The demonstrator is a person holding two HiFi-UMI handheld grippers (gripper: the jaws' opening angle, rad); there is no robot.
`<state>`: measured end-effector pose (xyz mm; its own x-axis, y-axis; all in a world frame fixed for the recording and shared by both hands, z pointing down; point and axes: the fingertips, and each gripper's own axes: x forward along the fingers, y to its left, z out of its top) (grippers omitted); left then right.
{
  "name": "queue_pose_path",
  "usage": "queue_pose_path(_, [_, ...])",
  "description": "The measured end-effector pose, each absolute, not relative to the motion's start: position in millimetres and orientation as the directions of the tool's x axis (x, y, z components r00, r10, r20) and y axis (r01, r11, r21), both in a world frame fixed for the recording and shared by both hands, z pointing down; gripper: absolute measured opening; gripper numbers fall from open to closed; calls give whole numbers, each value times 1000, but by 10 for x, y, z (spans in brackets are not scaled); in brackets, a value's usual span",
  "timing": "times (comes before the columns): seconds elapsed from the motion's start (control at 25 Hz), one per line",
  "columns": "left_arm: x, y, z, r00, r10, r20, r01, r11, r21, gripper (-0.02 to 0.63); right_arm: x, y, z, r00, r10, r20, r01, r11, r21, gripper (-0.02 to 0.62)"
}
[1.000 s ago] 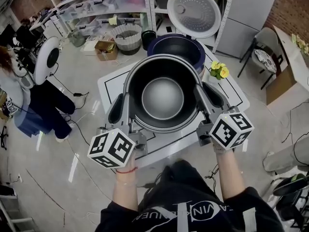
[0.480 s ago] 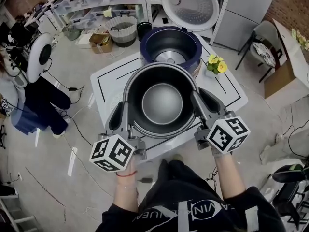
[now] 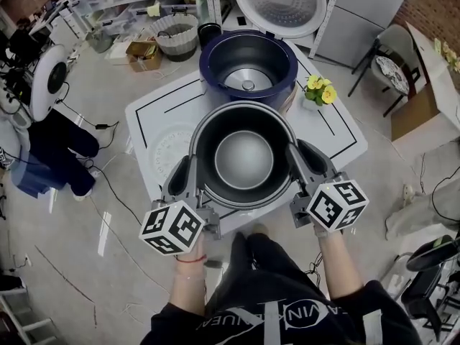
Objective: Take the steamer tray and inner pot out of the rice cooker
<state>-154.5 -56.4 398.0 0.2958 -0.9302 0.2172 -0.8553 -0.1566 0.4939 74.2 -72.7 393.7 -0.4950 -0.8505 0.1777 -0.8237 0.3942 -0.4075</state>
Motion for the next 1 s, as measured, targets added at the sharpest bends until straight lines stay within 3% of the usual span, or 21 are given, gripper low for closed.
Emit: queue_pose_path(1.0, [-1301,-643,4633,316,-880,355,-859,-106,501,63,993,-801,4654,-476,-822,313,-844,326,-426,75])
